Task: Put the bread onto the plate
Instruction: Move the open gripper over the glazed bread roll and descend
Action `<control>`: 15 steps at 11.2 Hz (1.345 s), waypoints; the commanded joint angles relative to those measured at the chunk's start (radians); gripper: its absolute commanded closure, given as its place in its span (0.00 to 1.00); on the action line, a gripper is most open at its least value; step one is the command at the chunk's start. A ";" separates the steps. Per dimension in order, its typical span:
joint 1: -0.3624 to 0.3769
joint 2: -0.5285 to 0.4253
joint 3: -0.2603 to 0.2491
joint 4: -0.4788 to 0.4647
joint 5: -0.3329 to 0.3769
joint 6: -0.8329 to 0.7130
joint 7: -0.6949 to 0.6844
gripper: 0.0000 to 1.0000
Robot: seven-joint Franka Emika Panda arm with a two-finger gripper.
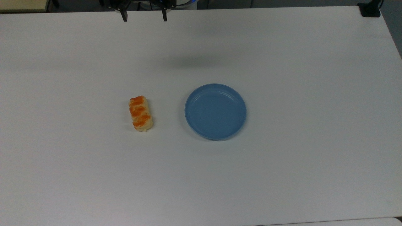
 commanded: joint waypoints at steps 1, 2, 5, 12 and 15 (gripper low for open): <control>0.014 -0.001 -0.014 -0.019 -0.004 0.009 -0.002 0.00; 0.014 0.012 -0.018 -0.019 -0.004 0.044 -0.002 0.00; 0.011 0.069 -0.057 -0.021 -0.006 0.174 -0.046 0.00; 0.035 0.287 -0.141 -0.021 -0.020 0.375 -0.207 0.00; 0.098 0.345 -0.185 -0.115 -0.026 0.521 -0.225 0.00</control>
